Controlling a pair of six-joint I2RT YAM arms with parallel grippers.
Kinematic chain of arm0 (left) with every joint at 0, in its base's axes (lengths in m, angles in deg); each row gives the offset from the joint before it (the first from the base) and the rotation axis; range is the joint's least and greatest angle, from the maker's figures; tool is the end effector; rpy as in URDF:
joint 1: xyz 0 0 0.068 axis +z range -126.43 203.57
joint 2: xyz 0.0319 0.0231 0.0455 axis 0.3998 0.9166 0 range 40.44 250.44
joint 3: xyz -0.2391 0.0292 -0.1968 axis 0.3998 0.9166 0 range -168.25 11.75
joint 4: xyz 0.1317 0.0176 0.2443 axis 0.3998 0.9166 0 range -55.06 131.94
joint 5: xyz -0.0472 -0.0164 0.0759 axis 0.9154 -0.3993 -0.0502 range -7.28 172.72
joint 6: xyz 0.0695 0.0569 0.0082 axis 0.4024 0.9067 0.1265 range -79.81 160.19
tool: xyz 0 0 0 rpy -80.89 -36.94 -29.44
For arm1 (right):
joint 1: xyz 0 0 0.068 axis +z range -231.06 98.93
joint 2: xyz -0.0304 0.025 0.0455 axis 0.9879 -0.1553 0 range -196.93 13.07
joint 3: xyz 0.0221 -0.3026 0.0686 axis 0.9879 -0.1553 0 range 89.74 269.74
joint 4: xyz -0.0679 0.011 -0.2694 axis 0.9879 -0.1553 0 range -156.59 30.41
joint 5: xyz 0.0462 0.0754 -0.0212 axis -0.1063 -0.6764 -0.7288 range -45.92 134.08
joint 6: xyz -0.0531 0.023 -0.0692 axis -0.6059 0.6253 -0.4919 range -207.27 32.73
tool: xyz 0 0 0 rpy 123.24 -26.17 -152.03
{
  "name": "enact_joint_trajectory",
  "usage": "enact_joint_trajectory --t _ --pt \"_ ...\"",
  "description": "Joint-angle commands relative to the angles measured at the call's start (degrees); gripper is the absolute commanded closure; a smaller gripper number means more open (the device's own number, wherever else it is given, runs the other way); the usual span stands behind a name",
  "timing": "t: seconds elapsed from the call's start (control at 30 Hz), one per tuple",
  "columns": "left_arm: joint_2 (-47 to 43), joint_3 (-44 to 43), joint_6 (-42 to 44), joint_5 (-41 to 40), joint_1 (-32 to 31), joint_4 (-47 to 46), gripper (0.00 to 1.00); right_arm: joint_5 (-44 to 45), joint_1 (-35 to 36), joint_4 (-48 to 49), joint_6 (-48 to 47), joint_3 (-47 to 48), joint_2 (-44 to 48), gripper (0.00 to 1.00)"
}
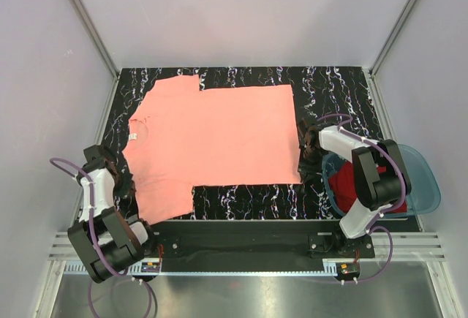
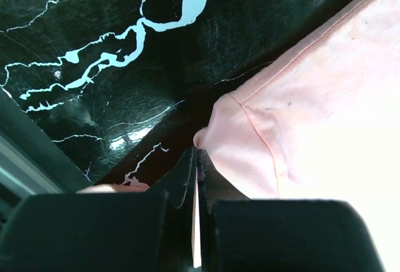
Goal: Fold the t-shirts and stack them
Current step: Fold the tshirt
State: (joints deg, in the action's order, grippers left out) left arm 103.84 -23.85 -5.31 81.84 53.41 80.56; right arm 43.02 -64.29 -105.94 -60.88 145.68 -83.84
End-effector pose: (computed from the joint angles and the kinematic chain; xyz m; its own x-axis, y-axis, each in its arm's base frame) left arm 0.1629 0.0949 0.1671 -0.2251 -0.9514 -0.2104 -0.9444 0.2661 -0.1931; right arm 0.2881 0.0883 0.1334 -0.9853 0.1672 -0.0340 0.1659 0.9854 0.0373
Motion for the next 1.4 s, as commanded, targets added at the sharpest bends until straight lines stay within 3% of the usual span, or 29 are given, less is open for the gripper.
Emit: enact_joint_trajectory --t 0.0,0.33,0.8,1.37 --pt "-0.8 -2.5 -0.1 -1.3 -0.4 0.6 1.00 1.6 0.1 -1.8 -0.3 1.4 2.4 1.00" --pt "0.8 -13.8 -0.5 -5.3 -9.4 3.5 1.00 1.3 -0.1 -4.4 -1.3 10.3 1.0 1.00" --pt "11.2 -23.2 4.1 2.4 -10.2 -6.1 1.00 2.3 -3.7 -4.6 -5.4 22.6 -9.1 1.00" --pt "28.4 -35.9 8.7 7.9 -11.2 -6.9 1.00 2.6 -4.3 -8.1 -5.4 36.4 -19.8 1.00"
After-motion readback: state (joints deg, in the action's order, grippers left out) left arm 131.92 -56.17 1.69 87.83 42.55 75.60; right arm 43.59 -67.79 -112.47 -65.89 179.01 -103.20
